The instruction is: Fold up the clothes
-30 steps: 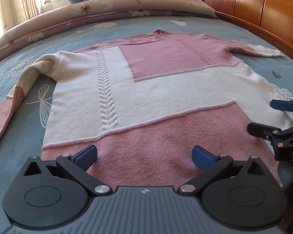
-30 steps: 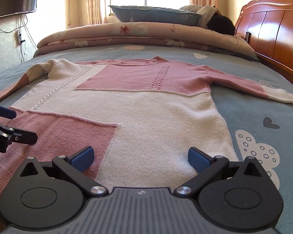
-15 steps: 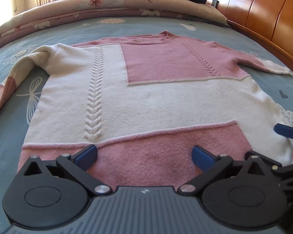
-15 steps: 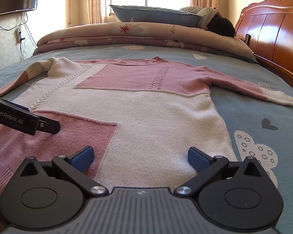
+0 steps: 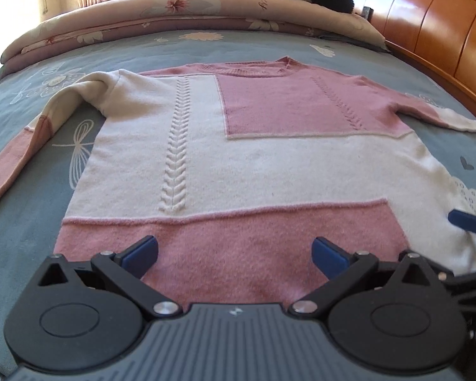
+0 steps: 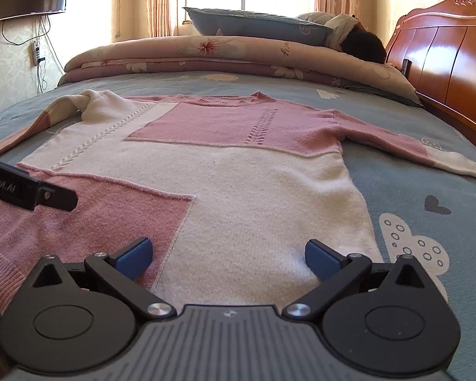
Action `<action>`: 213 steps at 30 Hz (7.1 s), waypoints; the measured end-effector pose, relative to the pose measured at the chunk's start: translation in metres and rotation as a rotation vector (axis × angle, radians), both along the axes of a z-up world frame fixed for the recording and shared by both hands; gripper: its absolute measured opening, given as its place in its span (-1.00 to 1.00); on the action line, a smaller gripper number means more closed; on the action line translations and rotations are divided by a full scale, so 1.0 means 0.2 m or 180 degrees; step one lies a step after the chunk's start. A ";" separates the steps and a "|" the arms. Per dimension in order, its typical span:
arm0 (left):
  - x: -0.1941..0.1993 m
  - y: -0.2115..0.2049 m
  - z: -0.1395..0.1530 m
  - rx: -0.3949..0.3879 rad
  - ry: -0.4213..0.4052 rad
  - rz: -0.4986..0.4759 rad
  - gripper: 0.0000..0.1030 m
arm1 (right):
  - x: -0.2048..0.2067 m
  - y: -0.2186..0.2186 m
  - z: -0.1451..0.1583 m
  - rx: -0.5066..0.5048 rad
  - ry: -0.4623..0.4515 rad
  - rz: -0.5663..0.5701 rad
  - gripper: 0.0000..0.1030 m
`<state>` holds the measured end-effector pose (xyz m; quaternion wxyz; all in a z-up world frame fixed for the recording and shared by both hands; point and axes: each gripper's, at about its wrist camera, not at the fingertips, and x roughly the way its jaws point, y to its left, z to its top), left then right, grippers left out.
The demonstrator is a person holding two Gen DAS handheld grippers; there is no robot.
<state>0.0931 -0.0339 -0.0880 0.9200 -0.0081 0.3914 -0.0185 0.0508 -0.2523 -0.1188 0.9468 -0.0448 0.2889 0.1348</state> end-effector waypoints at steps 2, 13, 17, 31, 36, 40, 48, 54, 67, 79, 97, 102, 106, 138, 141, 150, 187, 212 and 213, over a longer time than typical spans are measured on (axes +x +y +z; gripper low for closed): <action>0.05 -0.02 0.01 -0.0017 -0.0022 0.0045 0.98 | 0.00 0.00 0.00 -0.0007 0.0004 0.0007 1.00; 0.05 0.03 -0.05 -0.0060 0.0065 0.0354 0.98 | -0.02 0.00 0.01 -0.0051 0.0038 0.0028 1.00; -0.01 0.09 -0.04 -0.0047 0.0069 0.0413 0.98 | -0.02 0.00 0.01 -0.0067 0.0061 0.0029 1.00; 0.29 0.14 0.08 -0.0190 -0.0082 0.0677 0.98 | -0.02 0.00 0.02 -0.0089 0.0095 0.0062 1.00; 0.34 0.21 0.00 -0.0329 0.0044 0.0919 0.98 | -0.02 -0.01 0.01 -0.0083 0.0086 0.0065 1.00; 0.27 0.28 -0.04 -0.0276 0.0038 0.1018 0.98 | -0.02 0.00 0.01 -0.0081 0.0084 0.0060 1.00; 0.25 0.36 0.01 -0.0380 0.0005 0.0968 0.98 | -0.02 0.01 0.02 -0.0101 0.0117 0.0022 1.00; 0.37 0.31 0.01 -0.0381 -0.0096 0.0771 0.98 | -0.04 0.00 0.07 0.0119 0.0161 0.0008 1.00; 0.22 0.55 0.08 -0.0804 -0.0182 0.0386 0.73 | 0.00 0.02 0.14 0.0645 0.0035 -0.0238 1.00; 0.14 1.54 0.27 -0.0096 0.0002 0.1266 -0.02 | 0.05 0.05 0.13 0.0699 -0.0032 -0.0370 1.00; 0.05 1.64 0.07 -0.0075 0.0140 0.1181 -0.82 | 0.04 0.13 0.12 0.0458 -0.0190 -0.0369 1.00; 0.09 1.68 0.18 0.0040 0.0014 0.1272 -0.83 | 0.03 0.14 0.13 0.0396 -0.0274 -0.0357 1.00; 0.15 1.78 0.29 0.0157 -0.0081 0.1378 -0.83 | 0.04 0.14 0.13 0.0361 -0.0282 -0.0350 1.00; 0.68 2.22 0.35 0.0503 0.0291 0.1820 -0.54 | 0.16 0.18 0.22 0.0321 0.0037 -0.0150 1.00; 0.77 2.05 0.42 0.0355 0.0215 0.1413 -0.41 | 0.24 0.19 0.27 0.0534 0.0247 0.0132 1.00; 1.04 1.44 0.46 0.0214 0.0283 0.0295 -0.40 | 0.39 0.31 0.24 0.0699 0.0739 0.1168 1.00; 1.54 0.97 0.10 0.0560 0.0177 -0.0610 -0.89 | 0.37 0.28 0.15 0.0327 0.0571 0.0968 1.00; 0.69 1.42 0.02 -0.1990 0.0220 0.1424 -0.05 | 0.28 0.27 0.25 0.0412 0.0304 0.1033 1.00; 0.70 1.44 -0.02 -0.2013 0.0183 0.1467 -0.05 | 0.28 0.27 0.26 0.0418 0.0303 0.1032 1.00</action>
